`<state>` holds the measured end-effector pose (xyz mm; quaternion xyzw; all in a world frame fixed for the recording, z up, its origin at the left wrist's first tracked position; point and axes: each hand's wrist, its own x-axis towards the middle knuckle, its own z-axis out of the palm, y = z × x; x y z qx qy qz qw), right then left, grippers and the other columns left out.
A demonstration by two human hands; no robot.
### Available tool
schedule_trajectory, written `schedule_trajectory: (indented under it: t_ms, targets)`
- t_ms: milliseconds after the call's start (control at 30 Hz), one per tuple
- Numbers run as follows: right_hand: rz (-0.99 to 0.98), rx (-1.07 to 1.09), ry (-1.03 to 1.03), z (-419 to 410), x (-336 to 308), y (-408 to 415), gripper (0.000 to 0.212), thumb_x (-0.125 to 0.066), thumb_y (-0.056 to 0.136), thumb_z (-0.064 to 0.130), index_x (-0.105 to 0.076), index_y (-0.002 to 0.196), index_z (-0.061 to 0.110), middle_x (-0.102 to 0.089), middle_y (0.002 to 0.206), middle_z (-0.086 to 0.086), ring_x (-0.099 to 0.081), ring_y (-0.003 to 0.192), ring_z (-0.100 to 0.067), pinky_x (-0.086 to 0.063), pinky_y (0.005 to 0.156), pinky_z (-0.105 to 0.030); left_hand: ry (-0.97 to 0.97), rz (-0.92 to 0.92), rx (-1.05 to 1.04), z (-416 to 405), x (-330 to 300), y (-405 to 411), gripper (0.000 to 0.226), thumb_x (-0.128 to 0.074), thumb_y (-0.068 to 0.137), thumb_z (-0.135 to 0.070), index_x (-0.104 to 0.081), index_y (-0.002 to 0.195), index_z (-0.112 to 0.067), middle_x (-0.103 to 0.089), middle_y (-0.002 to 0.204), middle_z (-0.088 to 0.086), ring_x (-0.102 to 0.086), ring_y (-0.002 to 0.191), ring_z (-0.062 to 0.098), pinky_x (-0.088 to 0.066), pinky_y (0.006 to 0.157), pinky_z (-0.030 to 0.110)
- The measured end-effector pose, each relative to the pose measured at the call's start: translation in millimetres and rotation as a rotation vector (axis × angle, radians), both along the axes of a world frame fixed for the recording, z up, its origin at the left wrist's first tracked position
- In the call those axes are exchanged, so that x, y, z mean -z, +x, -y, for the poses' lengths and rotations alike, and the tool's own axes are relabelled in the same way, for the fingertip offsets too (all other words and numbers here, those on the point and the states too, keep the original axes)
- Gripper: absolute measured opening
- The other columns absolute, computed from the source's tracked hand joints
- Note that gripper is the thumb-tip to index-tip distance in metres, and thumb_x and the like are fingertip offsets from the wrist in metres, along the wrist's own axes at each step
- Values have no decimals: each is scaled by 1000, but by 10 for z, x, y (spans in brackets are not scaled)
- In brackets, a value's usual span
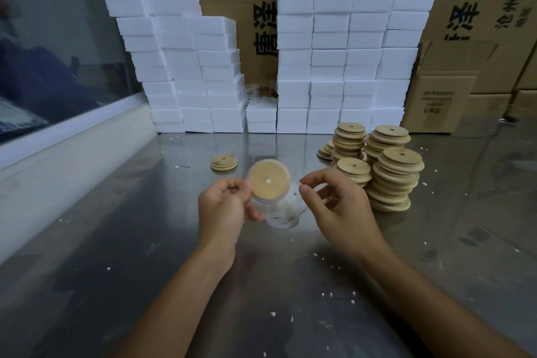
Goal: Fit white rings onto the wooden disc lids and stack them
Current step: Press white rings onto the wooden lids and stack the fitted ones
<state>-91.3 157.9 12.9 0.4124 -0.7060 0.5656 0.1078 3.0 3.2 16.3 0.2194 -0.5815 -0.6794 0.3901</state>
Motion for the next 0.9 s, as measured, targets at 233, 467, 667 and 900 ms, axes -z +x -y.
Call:
schedule_trajectory:
  t_ms: [233,467,667,900]
  targets:
    - [27,29,46,-16,8,-28,4,-68,92,18,-69,91,22,-68,91,14,-64,76,-6,-50,61,-17,185,-68,-267,419,35,-12,16,-58,92,-4,-59,77,-5,-53,69,8,-52,36,13,-55,47,29]
    - [81,46,39,9,123,-32,8,-68,91,17,-70,87,23,-69,83,17,-64,68,-6,-47,57,-15,250,-66,-294,861,56,-270,18,-58,94,-3,-60,76,-3,-59,70,10,-57,50,12,-57,51,23]
    - [59,70,29,35,148,-58,9,-69,91,17,-70,86,25,-69,86,19,-64,68,-6,-48,57,-15,149,36,-250,1193,88,-587,15,-60,93,-4,-62,79,-1,-62,71,12,-58,45,10,-57,50,24]
    - [-12,51,49,16,106,-71,4,-69,91,21,-71,90,24,-68,85,18,-66,72,-8,-48,56,-13,166,89,-201,1412,72,-856,9,-59,94,-4,-59,97,5,-64,74,15,-64,44,11,-55,46,22]
